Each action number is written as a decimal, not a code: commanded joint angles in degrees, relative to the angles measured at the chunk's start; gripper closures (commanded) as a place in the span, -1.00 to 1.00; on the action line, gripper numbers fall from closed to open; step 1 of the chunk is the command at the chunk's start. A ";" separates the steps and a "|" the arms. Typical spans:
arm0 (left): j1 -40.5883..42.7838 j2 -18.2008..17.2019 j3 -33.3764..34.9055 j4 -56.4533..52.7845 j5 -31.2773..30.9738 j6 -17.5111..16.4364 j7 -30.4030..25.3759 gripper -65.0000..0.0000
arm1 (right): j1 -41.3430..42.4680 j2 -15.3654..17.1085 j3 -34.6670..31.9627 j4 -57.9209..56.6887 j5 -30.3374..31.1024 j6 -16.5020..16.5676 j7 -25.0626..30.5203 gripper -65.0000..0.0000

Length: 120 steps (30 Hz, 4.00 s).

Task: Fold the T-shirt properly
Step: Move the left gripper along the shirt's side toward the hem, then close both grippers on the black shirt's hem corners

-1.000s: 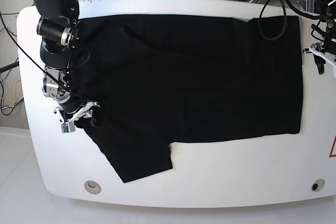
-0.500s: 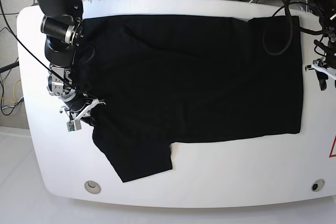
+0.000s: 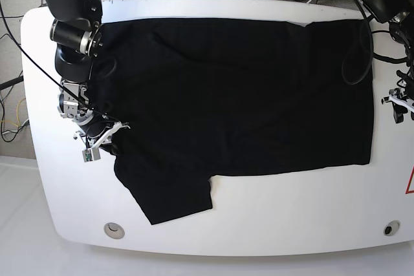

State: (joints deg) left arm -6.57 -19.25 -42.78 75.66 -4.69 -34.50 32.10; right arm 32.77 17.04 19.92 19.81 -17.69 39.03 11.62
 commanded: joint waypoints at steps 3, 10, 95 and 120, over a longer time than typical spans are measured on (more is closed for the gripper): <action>-5.52 -1.55 -0.16 -3.61 -0.63 -5.50 -1.55 0.09 | 0.41 0.50 -0.19 -0.08 -2.31 0.23 -3.66 1.00; -9.04 -1.55 -0.07 -6.78 -0.63 -5.50 -2.87 -0.41 | 0.41 0.41 -0.19 -0.08 -2.31 0.40 -3.75 1.00; -20.73 0.12 22.52 -44.05 -0.54 14.33 -27.92 -0.68 | -2.23 0.68 -0.01 0.01 -1.87 0.58 -3.75 1.00; -20.64 1.79 28.50 -43.79 -0.72 14.33 -28.01 0.85 | -2.23 0.68 -0.01 0.01 -1.87 0.58 -3.75 1.00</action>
State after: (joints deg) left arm -26.52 -16.97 -14.31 31.70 -5.69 -19.49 1.98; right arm 30.74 17.30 20.05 20.18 -16.25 39.92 12.99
